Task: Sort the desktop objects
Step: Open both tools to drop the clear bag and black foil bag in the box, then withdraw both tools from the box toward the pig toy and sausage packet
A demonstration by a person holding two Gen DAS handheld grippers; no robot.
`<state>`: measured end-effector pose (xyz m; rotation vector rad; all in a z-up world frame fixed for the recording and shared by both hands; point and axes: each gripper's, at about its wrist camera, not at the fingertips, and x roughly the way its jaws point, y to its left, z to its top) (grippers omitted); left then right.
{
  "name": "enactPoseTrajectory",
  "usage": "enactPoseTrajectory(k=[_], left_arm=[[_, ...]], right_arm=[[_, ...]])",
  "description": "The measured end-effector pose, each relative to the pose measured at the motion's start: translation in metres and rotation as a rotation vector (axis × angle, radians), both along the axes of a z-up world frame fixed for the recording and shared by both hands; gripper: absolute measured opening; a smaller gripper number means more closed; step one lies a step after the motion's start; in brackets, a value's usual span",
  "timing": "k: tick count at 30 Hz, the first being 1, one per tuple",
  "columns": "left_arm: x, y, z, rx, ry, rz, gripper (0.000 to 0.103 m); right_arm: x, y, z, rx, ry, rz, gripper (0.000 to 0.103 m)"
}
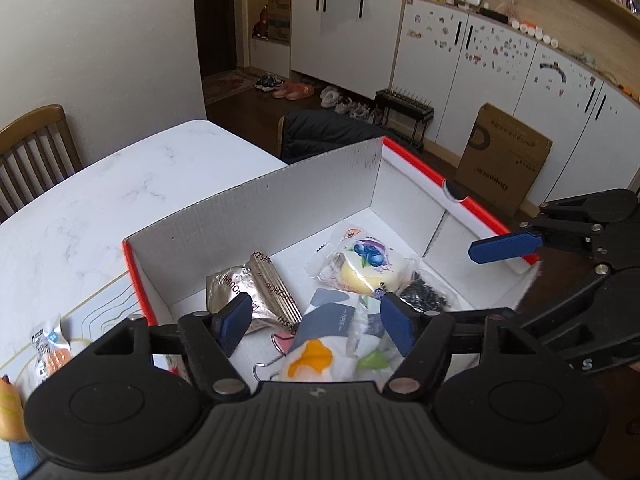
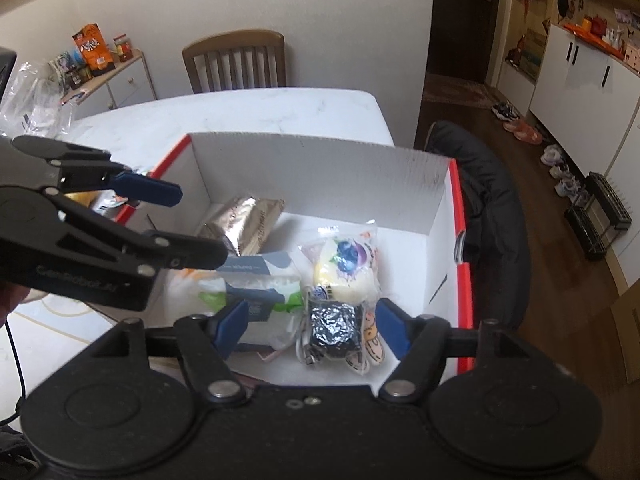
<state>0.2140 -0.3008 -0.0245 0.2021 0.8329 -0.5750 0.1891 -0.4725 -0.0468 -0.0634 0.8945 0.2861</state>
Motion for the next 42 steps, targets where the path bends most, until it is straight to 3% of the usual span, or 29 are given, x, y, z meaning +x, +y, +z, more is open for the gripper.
enactPoseTrajectory(k=[13,25,32,42], left_arm=[[-0.039,0.041,0.020,-0.069,-0.028,0.072,0.070],[-0.056,0.078,0.019,-0.074,-0.044,0.130,0.083],[-0.060,0.108,0.021,-0.083,-0.059,0.113,0.084],[-0.061,0.173,0.020,-0.092,-0.065,0.099,0.098]], right_arm=[[-0.014,0.004,0.010,0.031,-0.031,0.015,0.080],[-0.028,0.019,0.012,0.075,-0.051,-0.002,0.095],[-0.034,0.047,0.014,0.077,-0.059,-0.040,0.097],[-0.030,0.113,0.021,0.073,-0.083,-0.087,0.098]])
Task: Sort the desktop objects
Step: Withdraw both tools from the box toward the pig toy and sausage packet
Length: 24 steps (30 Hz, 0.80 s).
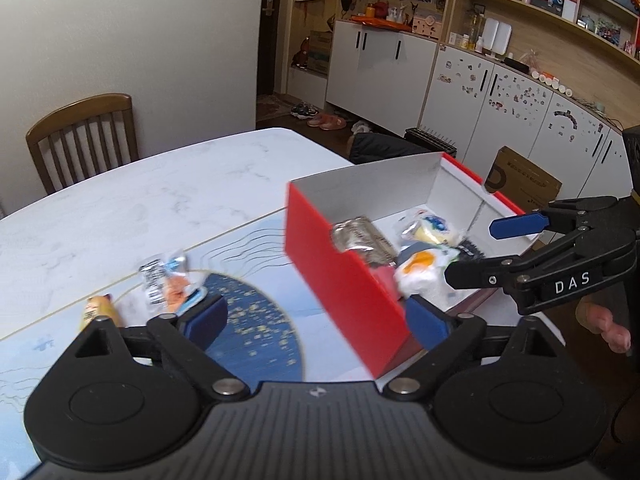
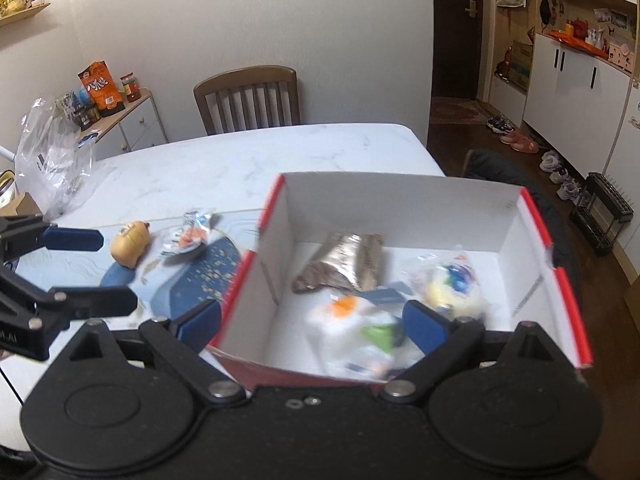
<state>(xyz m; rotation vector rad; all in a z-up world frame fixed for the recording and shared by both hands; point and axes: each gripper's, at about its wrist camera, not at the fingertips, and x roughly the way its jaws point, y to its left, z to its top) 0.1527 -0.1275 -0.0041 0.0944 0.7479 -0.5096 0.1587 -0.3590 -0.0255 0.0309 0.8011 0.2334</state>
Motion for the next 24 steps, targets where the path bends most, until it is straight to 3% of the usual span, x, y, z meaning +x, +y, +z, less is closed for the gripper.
enactPoseTrajectory(k=[12,24], left_arm=[[0.007,0.080,-0.013,-0.009,-0.009,0.082,0.103],[0.031,0.120,-0.037,0.031,0.014,0.165,0.103]], right_arm=[[0.029,0.088,0.003,-0.030,-0.052,-0.013,0.102],[0.076,0.153,-0.004,-0.071,-0.057,0.080,0.102]])
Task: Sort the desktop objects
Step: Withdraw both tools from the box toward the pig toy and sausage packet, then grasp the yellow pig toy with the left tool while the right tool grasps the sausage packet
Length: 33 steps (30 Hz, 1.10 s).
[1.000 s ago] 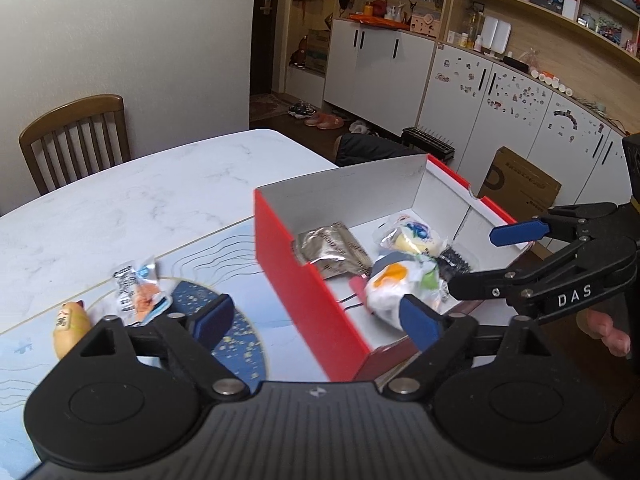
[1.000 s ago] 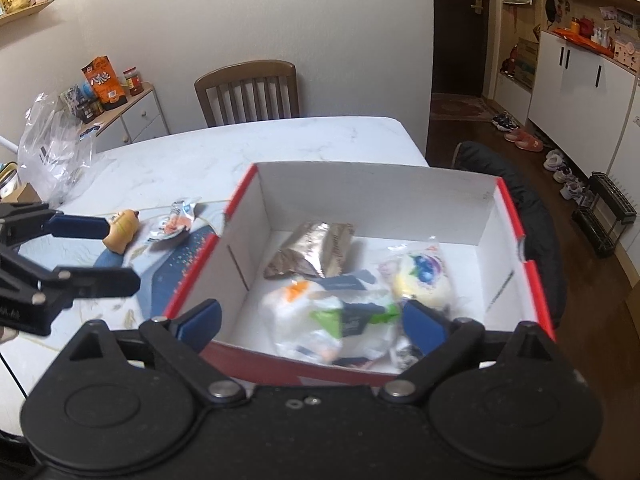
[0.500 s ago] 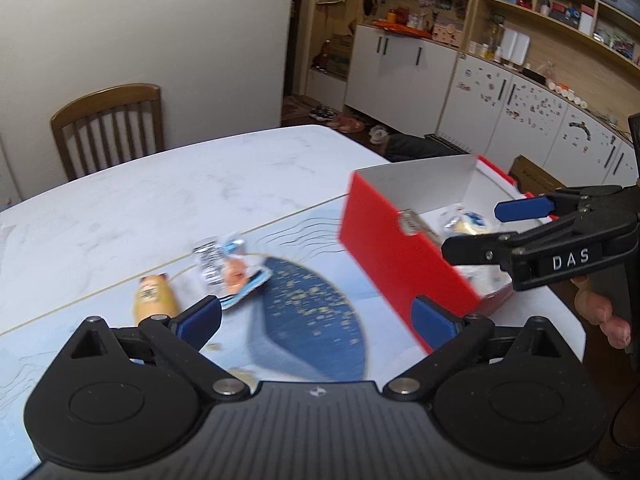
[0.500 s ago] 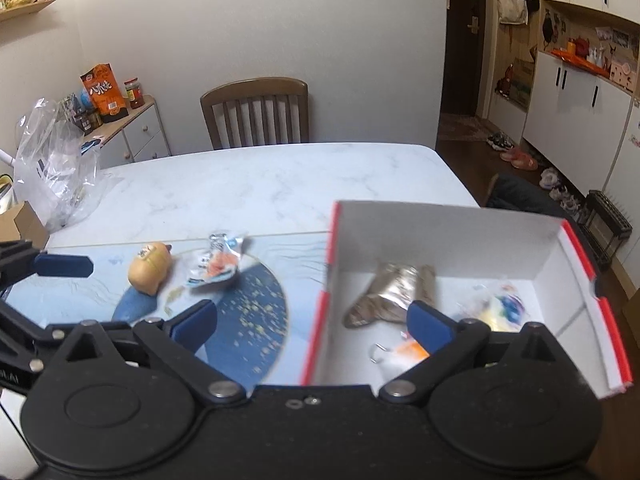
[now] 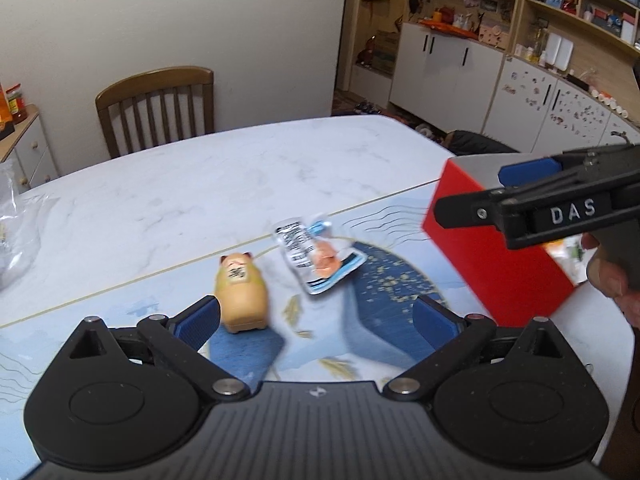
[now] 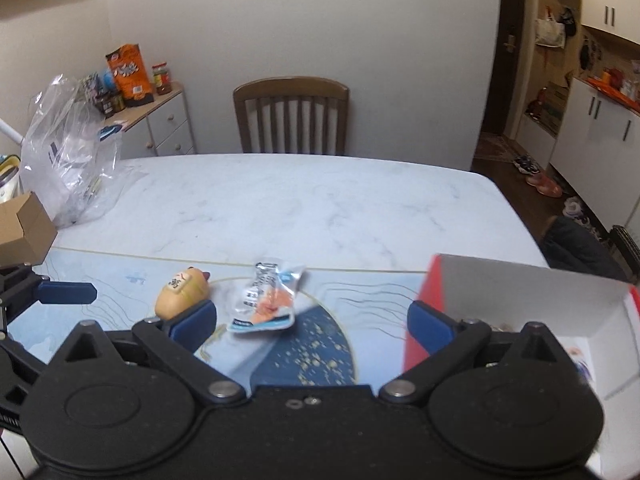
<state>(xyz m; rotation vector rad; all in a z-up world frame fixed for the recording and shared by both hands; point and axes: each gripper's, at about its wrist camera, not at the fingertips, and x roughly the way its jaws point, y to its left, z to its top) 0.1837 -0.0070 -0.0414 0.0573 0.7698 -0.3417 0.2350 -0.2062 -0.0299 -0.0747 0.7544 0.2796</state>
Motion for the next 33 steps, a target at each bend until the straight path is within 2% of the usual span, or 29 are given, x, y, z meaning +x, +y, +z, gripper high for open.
enactPoseTrajectory(k=[11,20,27,33], left_arm=[[0.043,0.018,-0.037,0.056,0.051,0.044,0.103],[0.072,0.025,-0.065,0.055,0.102,0.058,0.103],[0.080,0.023,-0.077,0.079,0.085,0.053,0.103],[0.084,0.025,-0.083,0.076,0.073,0.056,0.103]], right_arm=[[0.053,0.039,-0.043,-0.048,0.090,0.065,0.102],[0.091,0.063,-0.080,-0.072,0.148,0.084,0.101],[0.107,0.075,-0.105,-0.120,0.186,0.103,0.101],[0.115,0.081,-0.114,-0.149,0.192,0.114,0.097]])
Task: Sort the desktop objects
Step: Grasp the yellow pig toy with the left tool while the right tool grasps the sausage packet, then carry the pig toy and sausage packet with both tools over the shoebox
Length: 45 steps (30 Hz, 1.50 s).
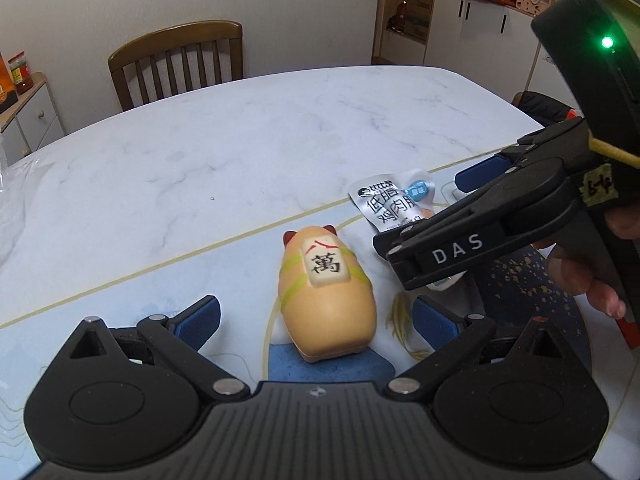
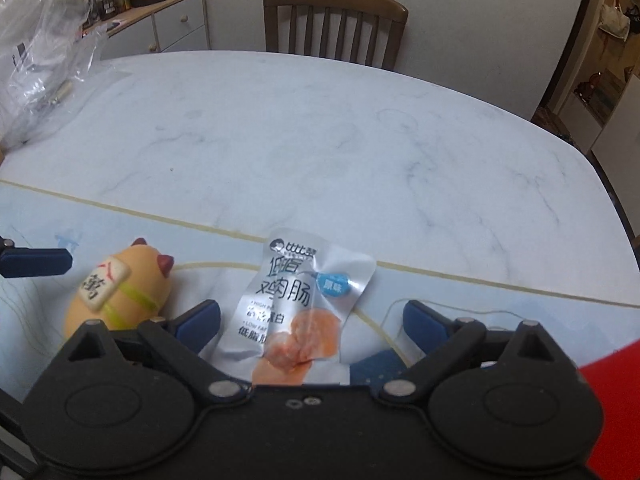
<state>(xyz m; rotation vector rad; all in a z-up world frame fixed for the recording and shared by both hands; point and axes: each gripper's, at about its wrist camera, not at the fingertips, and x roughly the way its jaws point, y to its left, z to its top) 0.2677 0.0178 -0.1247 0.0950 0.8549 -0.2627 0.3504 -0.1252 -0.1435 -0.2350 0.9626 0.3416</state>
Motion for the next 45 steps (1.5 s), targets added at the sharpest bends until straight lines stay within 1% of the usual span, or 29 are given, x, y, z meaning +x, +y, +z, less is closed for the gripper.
enactPoseTrajectory(k=[3,11,13,15,17,18,20,22,23,25,27,29,35,40,45], left_arm=[[0.001,0.001,-0.002,0.006,-0.014,0.003,0.103],[0.006,0.003,-0.008,-0.006,-0.011,0.014,0.101],[0.007,0.004,-0.009,-0.013,-0.009,0.015,0.097],[0.008,0.005,-0.010,-0.016,-0.004,0.019,0.089],[0.008,0.005,-0.011,-0.017,0.001,0.021,0.083],[0.009,0.005,-0.012,-0.018,0.002,0.023,0.079],[0.008,0.005,-0.011,-0.017,-0.002,0.026,0.076],[0.009,0.005,-0.011,-0.021,-0.001,0.031,0.073],[0.009,0.004,-0.010,-0.021,-0.001,0.032,0.071],[0.008,0.003,-0.010,-0.016,-0.003,0.032,0.063],[0.007,0.002,-0.009,-0.011,-0.005,0.029,0.053],[0.007,0.003,-0.008,-0.018,-0.003,0.027,0.048],[0.007,0.004,-0.004,-0.009,-0.003,0.026,0.047],[0.003,0.003,0.000,-0.009,0.000,0.021,0.047],[-0.010,-0.002,0.003,-0.010,0.014,0.014,0.047]], right_arm=[[0.003,-0.002,-0.005,-0.001,0.009,-0.002,0.095],[0.005,-0.012,-0.011,0.055,0.012,-0.003,0.093],[0.003,-0.014,-0.011,0.060,0.003,0.002,0.091],[0.002,-0.015,-0.010,0.065,-0.009,0.001,0.086],[0.002,-0.015,-0.009,0.069,-0.016,0.000,0.078],[0.002,-0.015,-0.009,0.070,-0.019,0.000,0.077],[0.000,-0.015,-0.007,0.072,-0.025,0.005,0.069],[0.000,-0.014,-0.006,0.073,-0.030,0.010,0.065],[0.000,-0.013,-0.006,0.075,-0.032,0.008,0.063],[-0.001,-0.012,-0.005,0.078,-0.035,0.003,0.062],[-0.001,-0.013,-0.005,0.082,-0.033,-0.003,0.061],[-0.001,-0.012,-0.005,0.083,-0.030,-0.004,0.061],[-0.007,-0.019,-0.003,0.104,-0.008,-0.034,0.060],[-0.020,-0.025,0.000,0.111,0.007,-0.053,0.060],[-0.037,-0.033,0.009,0.129,0.012,-0.067,0.060]])
